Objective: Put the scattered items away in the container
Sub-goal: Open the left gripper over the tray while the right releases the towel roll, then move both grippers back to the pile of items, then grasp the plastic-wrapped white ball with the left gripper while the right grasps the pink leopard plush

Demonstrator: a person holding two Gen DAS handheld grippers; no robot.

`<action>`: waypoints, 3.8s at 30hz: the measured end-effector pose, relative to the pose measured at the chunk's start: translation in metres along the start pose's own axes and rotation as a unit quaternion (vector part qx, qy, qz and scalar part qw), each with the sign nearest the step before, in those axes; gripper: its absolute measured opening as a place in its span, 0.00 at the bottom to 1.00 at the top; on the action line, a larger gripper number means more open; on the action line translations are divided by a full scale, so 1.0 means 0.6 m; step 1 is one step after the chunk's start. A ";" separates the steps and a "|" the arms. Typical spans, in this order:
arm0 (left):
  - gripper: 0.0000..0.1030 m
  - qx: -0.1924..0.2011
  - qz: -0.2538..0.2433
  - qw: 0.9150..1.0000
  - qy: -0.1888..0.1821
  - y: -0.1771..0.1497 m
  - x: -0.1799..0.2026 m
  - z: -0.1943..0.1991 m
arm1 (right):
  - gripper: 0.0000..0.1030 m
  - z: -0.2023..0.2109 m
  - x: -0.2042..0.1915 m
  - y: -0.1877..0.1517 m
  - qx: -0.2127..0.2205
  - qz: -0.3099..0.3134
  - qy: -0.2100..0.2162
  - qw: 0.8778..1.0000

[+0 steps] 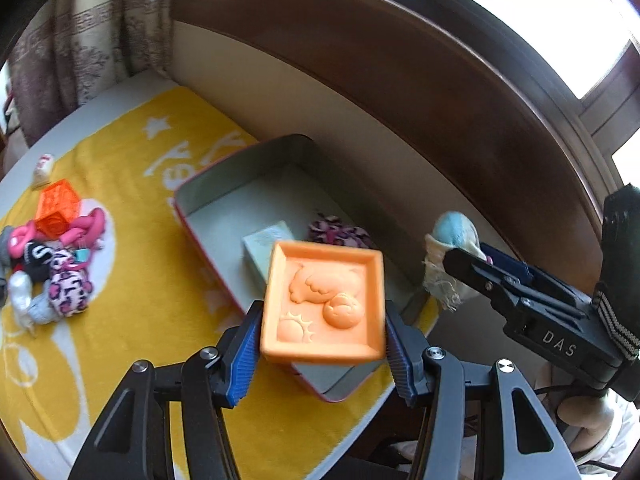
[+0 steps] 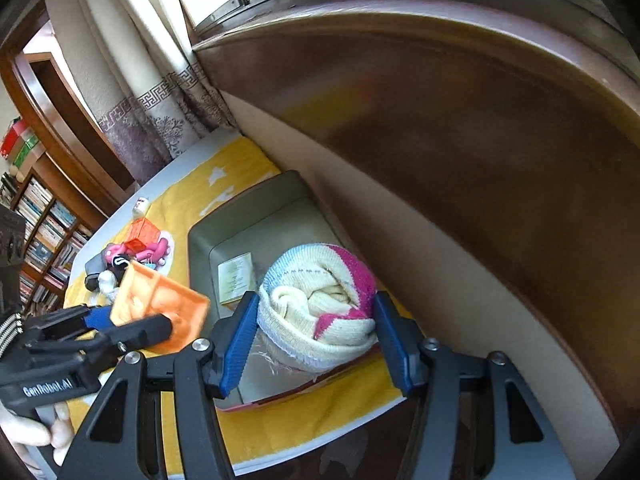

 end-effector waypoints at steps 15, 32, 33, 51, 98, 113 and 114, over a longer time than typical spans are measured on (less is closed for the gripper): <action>0.56 0.001 0.002 1.000 0.027 0.013 -0.014 0.005 | 0.60 -0.006 -0.010 0.020 0.003 0.003 0.025 1.000; 0.56 0.028 0.065 0.995 0.074 -0.007 -0.106 0.057 | 0.67 -0.015 -0.070 -0.003 -0.031 0.031 0.077 0.996; 0.56 0.029 0.067 0.994 0.075 -0.008 -0.109 0.059 | 0.67 -0.015 -0.070 -0.003 -0.031 0.029 0.077 0.996; 0.56 0.036 0.101 0.989 0.101 -0.041 -0.147 0.084 | 0.67 -0.012 -0.114 -0.014 -0.032 0.062 0.095 0.993; 0.56 0.042 0.237 0.965 0.109 -0.057 -0.563 0.157 | 0.67 -0.119 -0.473 -0.055 -0.126 0.161 0.114 0.972; 0.35 0.045 0.243 0.966 0.077 -0.066 -0.584 0.154 | 0.67 -0.173 -0.534 -0.056 -0.145 0.188 0.113 0.965; 0.35 0.046 0.244 0.966 0.076 -0.068 -0.583 0.158 | 0.67 -0.176 -0.541 -0.056 -0.146 0.191 0.114 0.964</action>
Point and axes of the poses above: each gripper's, at about its wrist camera, not at the fingertips, and z roughly against the way its jaws point, x to its right, y to its top, the point moved 7 cm from there along -z, roughly the way its jaws point, and after that the axes turned 11 degrees about -y, right-handed, at the moved point
